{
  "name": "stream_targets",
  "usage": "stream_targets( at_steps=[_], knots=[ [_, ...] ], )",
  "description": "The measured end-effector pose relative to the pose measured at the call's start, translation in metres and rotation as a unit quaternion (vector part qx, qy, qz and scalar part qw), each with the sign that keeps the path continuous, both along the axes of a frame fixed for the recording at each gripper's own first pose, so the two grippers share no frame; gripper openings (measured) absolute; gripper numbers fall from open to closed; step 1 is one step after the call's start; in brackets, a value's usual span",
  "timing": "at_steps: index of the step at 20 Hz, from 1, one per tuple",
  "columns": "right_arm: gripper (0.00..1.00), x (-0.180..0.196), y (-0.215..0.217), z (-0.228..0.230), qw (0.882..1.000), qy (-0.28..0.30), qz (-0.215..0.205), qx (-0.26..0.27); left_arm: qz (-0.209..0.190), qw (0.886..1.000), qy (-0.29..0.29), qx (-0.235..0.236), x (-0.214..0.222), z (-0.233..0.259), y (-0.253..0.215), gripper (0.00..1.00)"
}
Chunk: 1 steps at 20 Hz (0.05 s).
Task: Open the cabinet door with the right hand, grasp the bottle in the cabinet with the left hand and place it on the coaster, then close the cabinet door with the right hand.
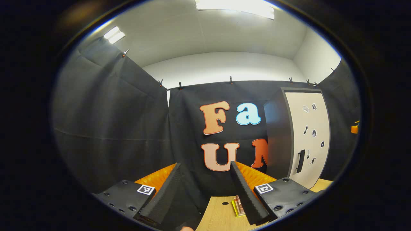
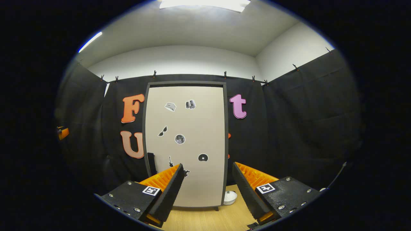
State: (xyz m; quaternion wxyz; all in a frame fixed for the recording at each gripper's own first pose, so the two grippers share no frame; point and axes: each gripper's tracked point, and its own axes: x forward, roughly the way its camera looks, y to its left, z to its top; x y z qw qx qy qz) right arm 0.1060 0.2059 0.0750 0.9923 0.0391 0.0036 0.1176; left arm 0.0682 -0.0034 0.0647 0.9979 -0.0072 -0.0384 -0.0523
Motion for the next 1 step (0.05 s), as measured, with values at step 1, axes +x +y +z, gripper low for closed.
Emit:
stream_targets(
  at_steps=[1],
  knots=[
    [0.93,-0.0004,0.0003,0.0005,1.000,-0.002,-0.002,-0.004,0.002,1.000,0.000,0.000,-0.0024,-0.0001,0.0041,0.96]
  ],
)
